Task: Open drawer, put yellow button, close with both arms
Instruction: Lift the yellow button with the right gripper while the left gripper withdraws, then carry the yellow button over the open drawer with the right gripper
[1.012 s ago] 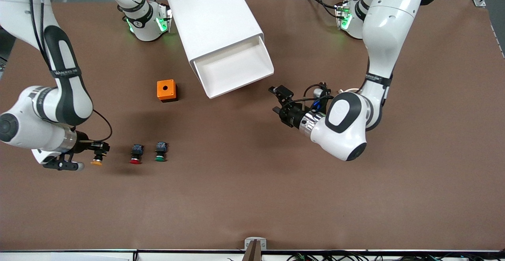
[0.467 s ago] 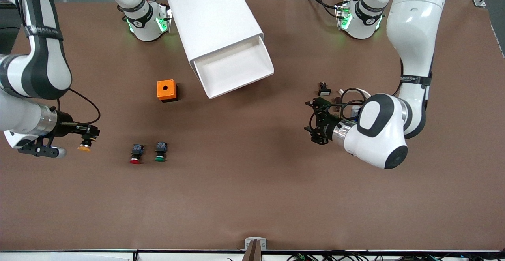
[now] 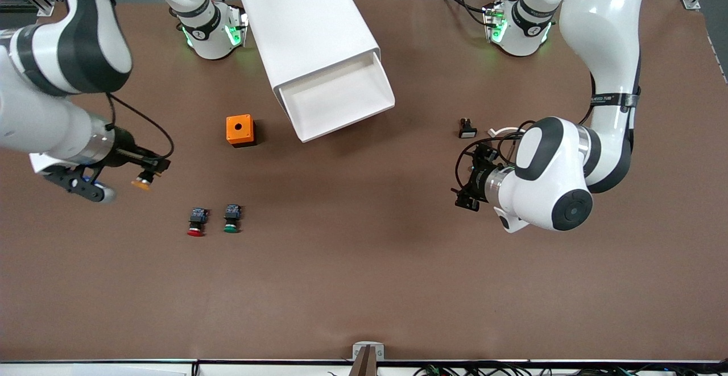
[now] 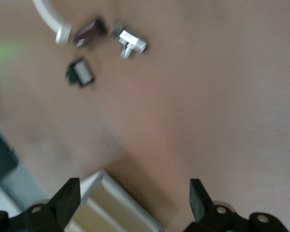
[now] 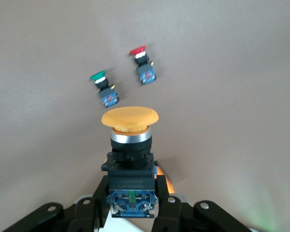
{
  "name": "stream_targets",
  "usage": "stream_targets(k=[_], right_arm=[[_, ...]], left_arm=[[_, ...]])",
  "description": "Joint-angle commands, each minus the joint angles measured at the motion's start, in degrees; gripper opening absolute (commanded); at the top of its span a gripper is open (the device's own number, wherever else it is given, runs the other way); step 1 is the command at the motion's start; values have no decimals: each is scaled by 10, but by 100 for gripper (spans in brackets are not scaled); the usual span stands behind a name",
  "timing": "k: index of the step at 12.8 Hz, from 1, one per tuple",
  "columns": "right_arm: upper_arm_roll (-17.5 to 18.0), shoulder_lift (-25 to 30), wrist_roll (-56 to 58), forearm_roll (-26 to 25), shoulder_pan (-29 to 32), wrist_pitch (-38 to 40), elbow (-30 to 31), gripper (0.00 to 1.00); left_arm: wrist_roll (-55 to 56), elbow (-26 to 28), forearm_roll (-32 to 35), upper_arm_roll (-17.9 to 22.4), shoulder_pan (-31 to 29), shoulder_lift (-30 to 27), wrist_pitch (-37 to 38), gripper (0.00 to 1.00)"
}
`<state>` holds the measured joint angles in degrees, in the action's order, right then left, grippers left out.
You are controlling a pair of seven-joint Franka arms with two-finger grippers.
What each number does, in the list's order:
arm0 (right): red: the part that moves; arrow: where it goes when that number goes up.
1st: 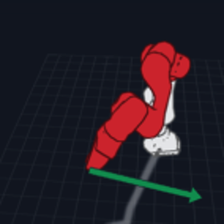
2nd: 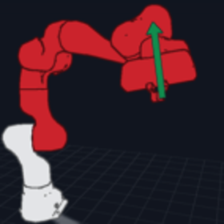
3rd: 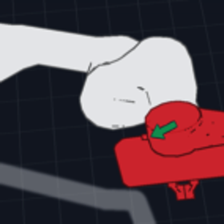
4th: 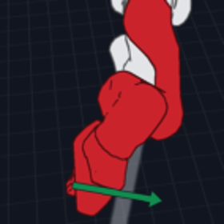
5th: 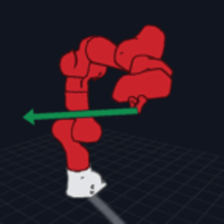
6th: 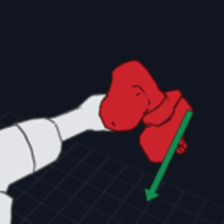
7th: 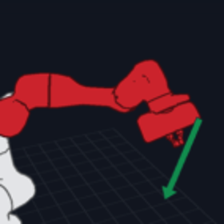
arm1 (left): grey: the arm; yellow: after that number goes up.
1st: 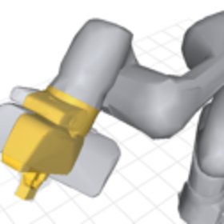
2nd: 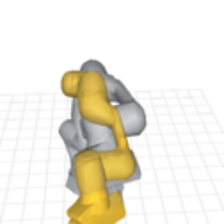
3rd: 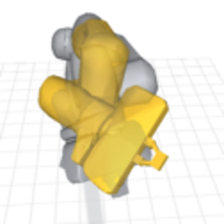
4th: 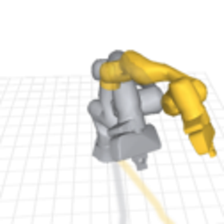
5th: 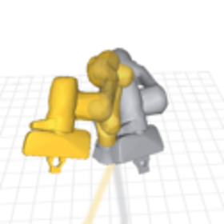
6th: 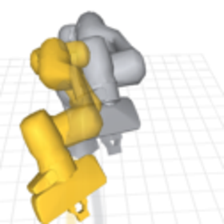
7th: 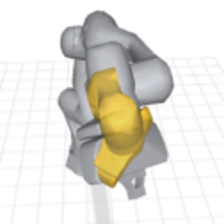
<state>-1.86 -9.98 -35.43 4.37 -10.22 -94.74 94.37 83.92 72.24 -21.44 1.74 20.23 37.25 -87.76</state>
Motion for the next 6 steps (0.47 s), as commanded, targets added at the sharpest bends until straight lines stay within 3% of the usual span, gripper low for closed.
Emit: stream_targets(k=[1,6], right_arm=[[-3,29,-157,-6,-65,23,3,0],[-3,44,-471,26,-210,18,6,1]], left_arm=[[-68,6,57,-1,15,-22,-31,99],[-159,6,120,-1,59,-32,-97,99]])
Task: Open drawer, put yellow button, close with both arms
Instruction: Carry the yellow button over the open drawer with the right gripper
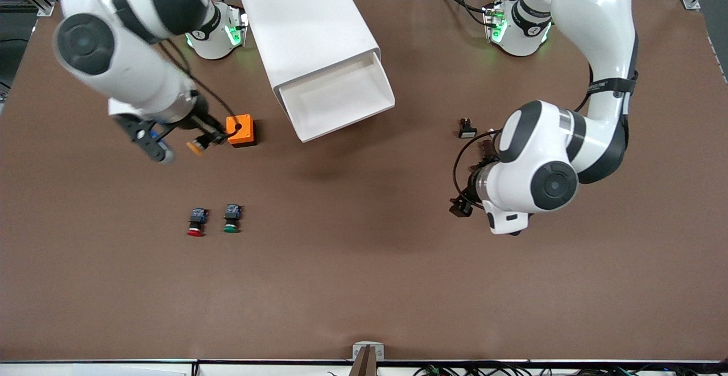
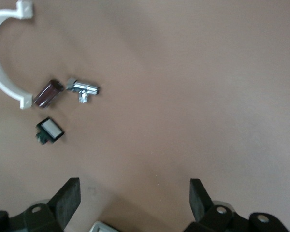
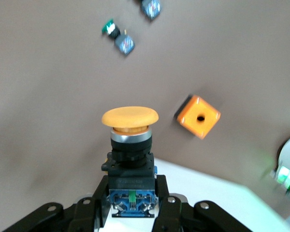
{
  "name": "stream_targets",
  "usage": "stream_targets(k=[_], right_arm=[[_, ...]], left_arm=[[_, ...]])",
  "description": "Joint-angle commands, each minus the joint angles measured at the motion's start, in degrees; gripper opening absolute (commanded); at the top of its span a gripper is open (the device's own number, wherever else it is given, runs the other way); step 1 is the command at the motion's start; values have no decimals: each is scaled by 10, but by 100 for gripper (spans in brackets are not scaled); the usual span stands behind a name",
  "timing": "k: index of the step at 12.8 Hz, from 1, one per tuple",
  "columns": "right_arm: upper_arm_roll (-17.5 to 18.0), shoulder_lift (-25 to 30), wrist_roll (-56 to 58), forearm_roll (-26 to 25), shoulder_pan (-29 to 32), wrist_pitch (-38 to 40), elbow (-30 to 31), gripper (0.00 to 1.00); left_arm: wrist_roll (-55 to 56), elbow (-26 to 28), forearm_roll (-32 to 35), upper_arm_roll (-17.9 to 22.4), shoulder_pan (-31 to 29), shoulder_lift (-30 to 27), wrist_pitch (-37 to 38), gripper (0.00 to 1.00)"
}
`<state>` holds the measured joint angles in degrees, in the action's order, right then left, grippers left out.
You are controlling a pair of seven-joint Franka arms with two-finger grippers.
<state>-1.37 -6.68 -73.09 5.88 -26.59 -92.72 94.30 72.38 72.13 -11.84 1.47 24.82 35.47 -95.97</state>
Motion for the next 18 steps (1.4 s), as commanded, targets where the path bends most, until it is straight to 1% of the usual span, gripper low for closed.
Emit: stream_targets(k=[1,3,5,8,12,13,15,16,17,18], right_arm=[[-8,11,-141,19,-67,-11,8,0],[-7,9,-229,42,-99,-33,12,1],[-7,8,-307,43,-130,-78,32,1],[-7,5,-382,43,-172,-154,76,1],[-9,-39,-434,41,-209,-218,80,1],[-9,-52,-446,36,-220,-228,80,1],[-9,-69,-462,33,-226,-249,79,2],[-9,-73,-462,33,-228,-251,79,5],[-9,-74,-465,33,-229,-251,79,12],[-9,-74,-476,33,-228,-252,79,28]], left_arm=[[-75,7,24,1,17,-15,-17,99],[-91,7,25,2,39,-15,-29,99],[-94,8,26,2,54,-15,-44,99],[-147,11,27,3,74,-15,-44,99],[-171,20,33,-7,100,-15,-44,99],[-186,21,46,-9,106,-15,-44,99],[-190,24,48,-10,116,-14,-41,99],[-186,28,48,-16,119,-13,-41,100],[-182,35,48,-17,121,-14,-41,100],[-179,36,47,-22,124,-14,-41,100]])
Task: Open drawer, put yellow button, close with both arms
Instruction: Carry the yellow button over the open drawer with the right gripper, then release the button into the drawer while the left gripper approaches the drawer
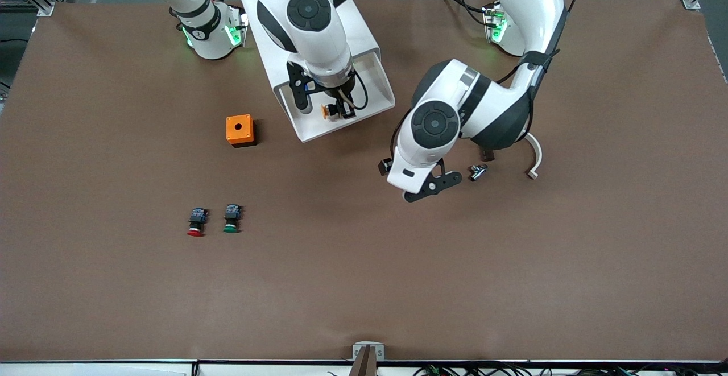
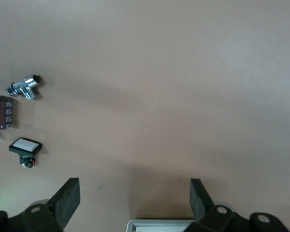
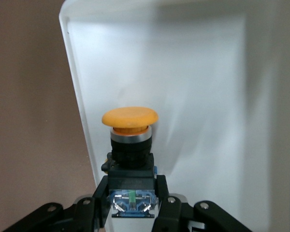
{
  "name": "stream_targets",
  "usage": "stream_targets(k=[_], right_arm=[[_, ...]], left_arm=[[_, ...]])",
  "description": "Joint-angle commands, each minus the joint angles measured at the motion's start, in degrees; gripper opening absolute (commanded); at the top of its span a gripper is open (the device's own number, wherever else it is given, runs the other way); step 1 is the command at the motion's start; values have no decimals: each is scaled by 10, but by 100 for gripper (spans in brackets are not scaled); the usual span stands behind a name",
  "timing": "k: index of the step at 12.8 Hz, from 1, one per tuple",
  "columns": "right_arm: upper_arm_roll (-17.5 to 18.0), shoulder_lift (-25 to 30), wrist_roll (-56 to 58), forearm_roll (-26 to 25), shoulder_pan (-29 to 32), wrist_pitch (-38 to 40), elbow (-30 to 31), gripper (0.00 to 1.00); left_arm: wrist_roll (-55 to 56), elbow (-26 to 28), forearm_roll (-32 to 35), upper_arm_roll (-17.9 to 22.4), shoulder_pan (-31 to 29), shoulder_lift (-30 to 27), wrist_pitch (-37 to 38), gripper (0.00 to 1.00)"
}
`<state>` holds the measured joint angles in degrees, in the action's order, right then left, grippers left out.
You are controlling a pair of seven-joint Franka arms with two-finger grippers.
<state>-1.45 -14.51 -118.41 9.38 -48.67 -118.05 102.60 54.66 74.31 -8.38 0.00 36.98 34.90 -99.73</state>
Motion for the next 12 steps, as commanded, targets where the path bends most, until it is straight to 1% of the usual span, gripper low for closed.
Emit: stream_targets(k=[1,2,3,5,6,7,10,12], right_arm=[[-8,4,-29,-2,-7,1,-5,45],[-8,4,-30,-2,-7,3,-6,79],[-10,6,-31,-5,-8,7,-8,100],[-13,9,-24,-16,1,22,-20,100],[-14,11,-4,-23,11,38,-28,100],[-14,13,38,-31,29,60,-37,100],[-17,27,166,-32,80,106,-57,100],[-17,36,255,-31,127,145,-78,100]], left_arm=[[1,15,11,-11,3,-8,-2,100],[13,15,8,-15,4,-7,-2,100],[32,15,6,-24,5,-5,-2,100],[65,15,6,-32,12,-3,-2,100],[71,15,6,-33,16,-2,-3,100],[76,15,5,-37,23,-2,-4,100],[105,15,1,-40,43,4,-8,100],[122,14,-6,-40,64,10,-13,100]])
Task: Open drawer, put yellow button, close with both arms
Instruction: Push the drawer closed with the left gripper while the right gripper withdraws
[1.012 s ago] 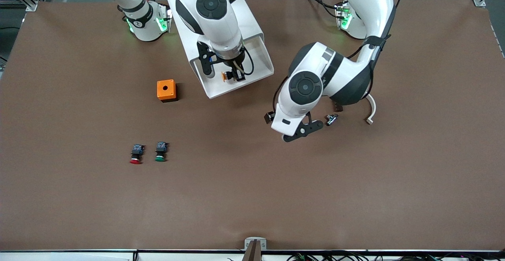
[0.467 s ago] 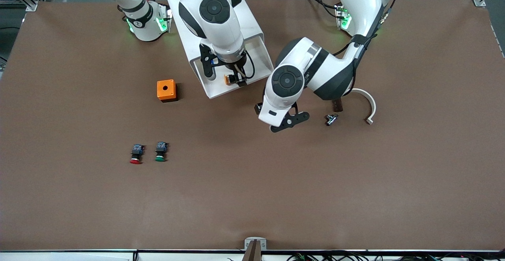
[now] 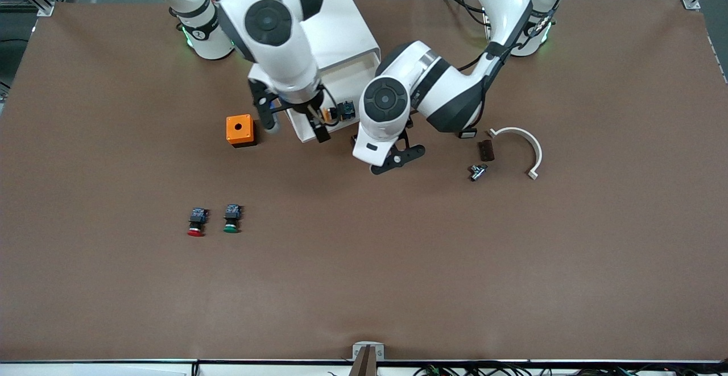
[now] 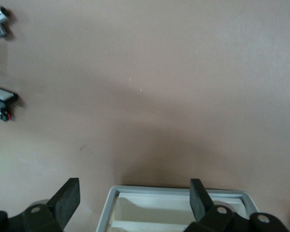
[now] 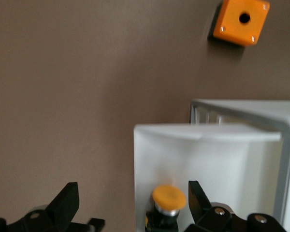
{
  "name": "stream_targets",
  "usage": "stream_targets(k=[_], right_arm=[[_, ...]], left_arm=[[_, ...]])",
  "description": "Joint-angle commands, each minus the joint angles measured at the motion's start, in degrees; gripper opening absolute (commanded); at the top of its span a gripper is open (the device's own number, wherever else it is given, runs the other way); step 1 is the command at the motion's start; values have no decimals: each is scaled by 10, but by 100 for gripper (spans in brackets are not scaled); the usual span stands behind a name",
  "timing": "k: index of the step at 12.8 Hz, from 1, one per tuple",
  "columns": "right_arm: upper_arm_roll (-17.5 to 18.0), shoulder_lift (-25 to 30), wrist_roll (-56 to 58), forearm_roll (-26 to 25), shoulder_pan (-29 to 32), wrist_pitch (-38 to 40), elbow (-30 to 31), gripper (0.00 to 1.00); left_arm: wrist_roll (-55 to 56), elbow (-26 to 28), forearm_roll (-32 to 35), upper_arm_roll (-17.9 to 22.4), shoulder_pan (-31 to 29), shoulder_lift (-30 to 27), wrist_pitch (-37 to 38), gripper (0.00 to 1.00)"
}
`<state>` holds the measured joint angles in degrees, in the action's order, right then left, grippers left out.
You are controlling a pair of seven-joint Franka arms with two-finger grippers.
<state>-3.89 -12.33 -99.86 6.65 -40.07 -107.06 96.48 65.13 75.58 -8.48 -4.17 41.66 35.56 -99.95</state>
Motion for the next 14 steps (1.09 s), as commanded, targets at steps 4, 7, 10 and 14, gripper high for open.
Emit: stream_targets(k=[4,7,10,14], right_arm=[[6,29,262,1,132,85,-43,100],[7,39,414,2,208,99,-44,100],[6,49,560,-1,277,111,-44,100],[5,66,755,-4,359,124,-44,100]], left_arm=[[46,1,-32,1,58,5,-16,100],[82,2,-42,1,96,5,-16,100],[104,2,-59,1,119,6,-16,100],[140,1,-89,1,139,18,-17,100]])
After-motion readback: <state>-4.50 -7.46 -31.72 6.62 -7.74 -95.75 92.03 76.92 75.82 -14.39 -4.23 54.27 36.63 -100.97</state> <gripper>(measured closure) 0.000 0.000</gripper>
